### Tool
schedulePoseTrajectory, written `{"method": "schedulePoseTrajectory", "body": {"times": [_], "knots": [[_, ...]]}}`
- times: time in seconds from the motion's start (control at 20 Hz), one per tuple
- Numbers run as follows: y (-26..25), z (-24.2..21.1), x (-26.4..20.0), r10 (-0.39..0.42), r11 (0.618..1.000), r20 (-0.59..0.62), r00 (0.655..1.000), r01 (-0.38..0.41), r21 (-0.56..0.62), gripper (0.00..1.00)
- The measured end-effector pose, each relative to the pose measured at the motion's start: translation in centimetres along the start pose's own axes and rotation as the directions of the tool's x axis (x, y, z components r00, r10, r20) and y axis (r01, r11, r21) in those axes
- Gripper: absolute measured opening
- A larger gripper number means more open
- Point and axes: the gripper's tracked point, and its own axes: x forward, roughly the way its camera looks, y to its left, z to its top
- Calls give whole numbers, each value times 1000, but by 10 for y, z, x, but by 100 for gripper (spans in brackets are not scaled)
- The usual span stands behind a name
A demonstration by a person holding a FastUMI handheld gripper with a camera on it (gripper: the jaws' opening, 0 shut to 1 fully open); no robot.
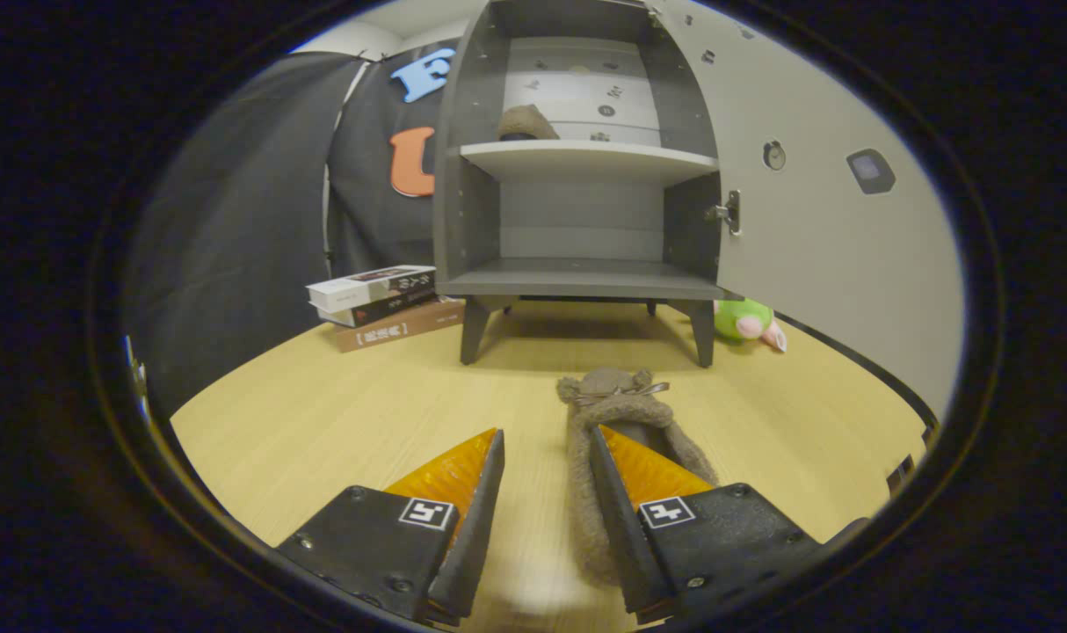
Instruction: Open the shoe cabinet door, grab the shoes and put them into the shoe cabinet, then close the shoe cabinet door.
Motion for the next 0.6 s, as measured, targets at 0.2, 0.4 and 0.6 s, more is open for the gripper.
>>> {"method": "schedulePoseTrajectory", "body": {"times": [0.2, 0.4, 0.6], "knots": [[3, -15, 20, 39, 999, -90, 995, -37, 27, 60], [-8, -16, 20, 69, 994, -110, 992, -60, 86, 16], [-13, -15, -12, 124, 989, -56, 991, -119, 90, 14]]}}
